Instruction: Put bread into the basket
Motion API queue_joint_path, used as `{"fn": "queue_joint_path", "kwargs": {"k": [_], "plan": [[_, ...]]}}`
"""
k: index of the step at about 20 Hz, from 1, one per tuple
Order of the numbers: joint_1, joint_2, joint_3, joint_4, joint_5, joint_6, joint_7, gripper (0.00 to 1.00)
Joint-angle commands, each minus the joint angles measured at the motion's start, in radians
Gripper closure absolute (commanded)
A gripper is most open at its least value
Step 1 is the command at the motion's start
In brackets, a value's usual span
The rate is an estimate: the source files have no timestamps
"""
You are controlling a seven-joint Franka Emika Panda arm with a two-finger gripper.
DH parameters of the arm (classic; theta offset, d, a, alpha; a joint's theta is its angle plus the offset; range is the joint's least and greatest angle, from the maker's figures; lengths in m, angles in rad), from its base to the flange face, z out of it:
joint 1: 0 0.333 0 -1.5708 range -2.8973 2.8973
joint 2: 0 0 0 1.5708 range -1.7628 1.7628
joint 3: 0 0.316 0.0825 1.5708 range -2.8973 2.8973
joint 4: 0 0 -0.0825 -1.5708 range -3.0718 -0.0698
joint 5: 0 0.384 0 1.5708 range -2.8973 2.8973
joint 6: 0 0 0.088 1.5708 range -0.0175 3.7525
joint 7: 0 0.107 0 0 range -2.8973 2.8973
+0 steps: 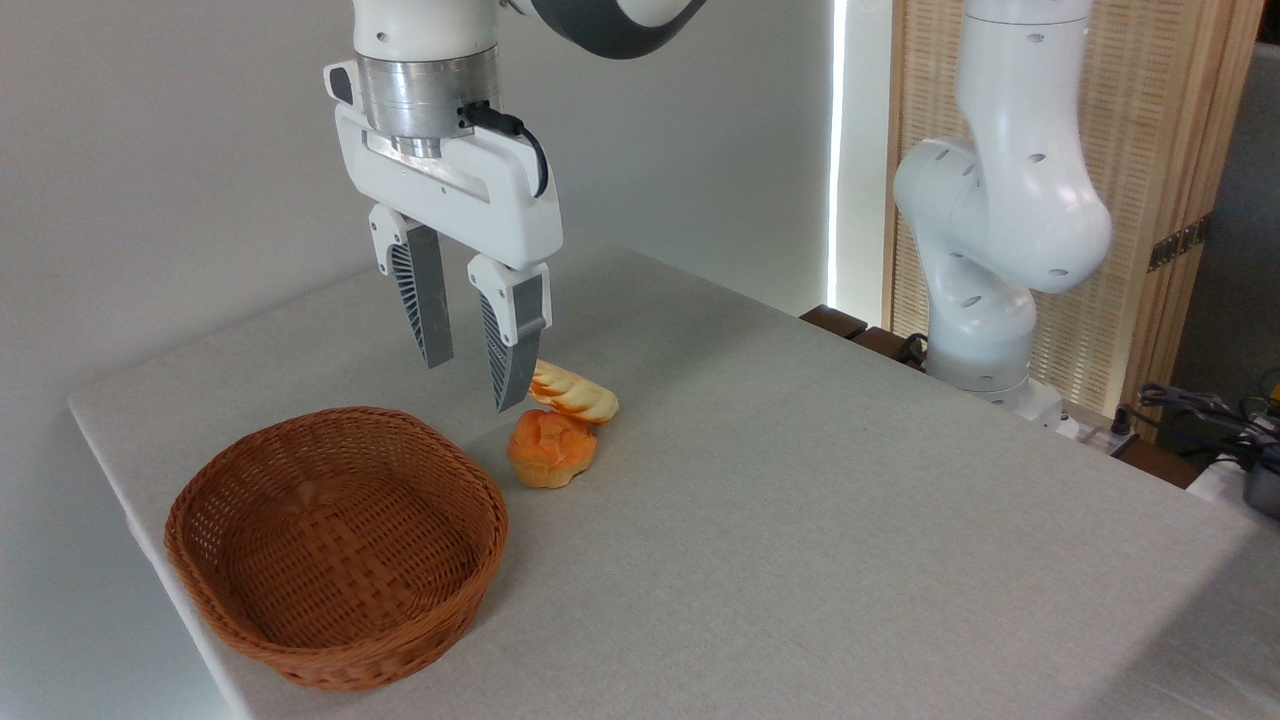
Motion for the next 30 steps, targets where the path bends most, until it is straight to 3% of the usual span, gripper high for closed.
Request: {"fn": "queue_joint_path", "kwargs": {"k": [1,30], "plan": [[-0.005,-0.001,0.016,0.011,-0.013,-0.028,0.031,0.0],[-0.006,0.017,0.015,0.008,-0.016,-0.031,0.031,0.0]]}}
